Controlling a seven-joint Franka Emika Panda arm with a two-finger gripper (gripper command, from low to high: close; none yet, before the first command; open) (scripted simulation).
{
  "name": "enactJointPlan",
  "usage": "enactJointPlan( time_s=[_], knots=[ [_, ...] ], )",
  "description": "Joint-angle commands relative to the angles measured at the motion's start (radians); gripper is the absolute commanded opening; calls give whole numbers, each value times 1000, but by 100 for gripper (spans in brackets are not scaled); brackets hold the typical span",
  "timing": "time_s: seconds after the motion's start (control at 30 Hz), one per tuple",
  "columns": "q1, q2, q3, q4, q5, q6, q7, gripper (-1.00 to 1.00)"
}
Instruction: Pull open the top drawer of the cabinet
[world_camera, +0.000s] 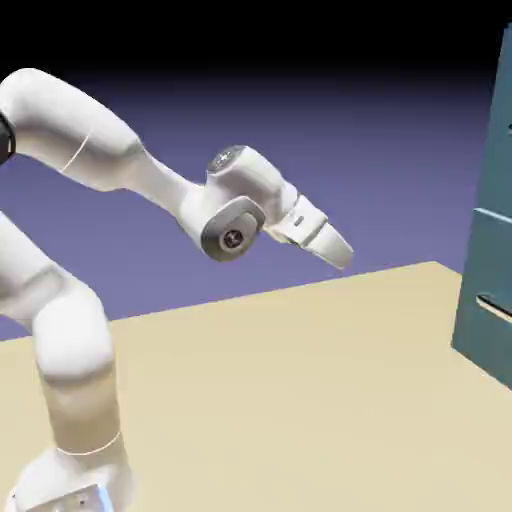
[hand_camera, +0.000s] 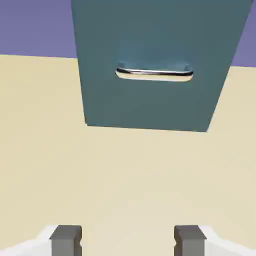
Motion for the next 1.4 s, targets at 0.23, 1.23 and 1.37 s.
enactJointPlan(
  time_s=[0.23, 1.23, 1.37],
  knots=[
    [105, 222, -187, 256, 348, -32, 24, 0],
    [501, 1055, -889, 1217, 1653, -154, 114, 0],
    [553, 1166, -982, 1345, 1827, -170, 126, 0]
  ],
)
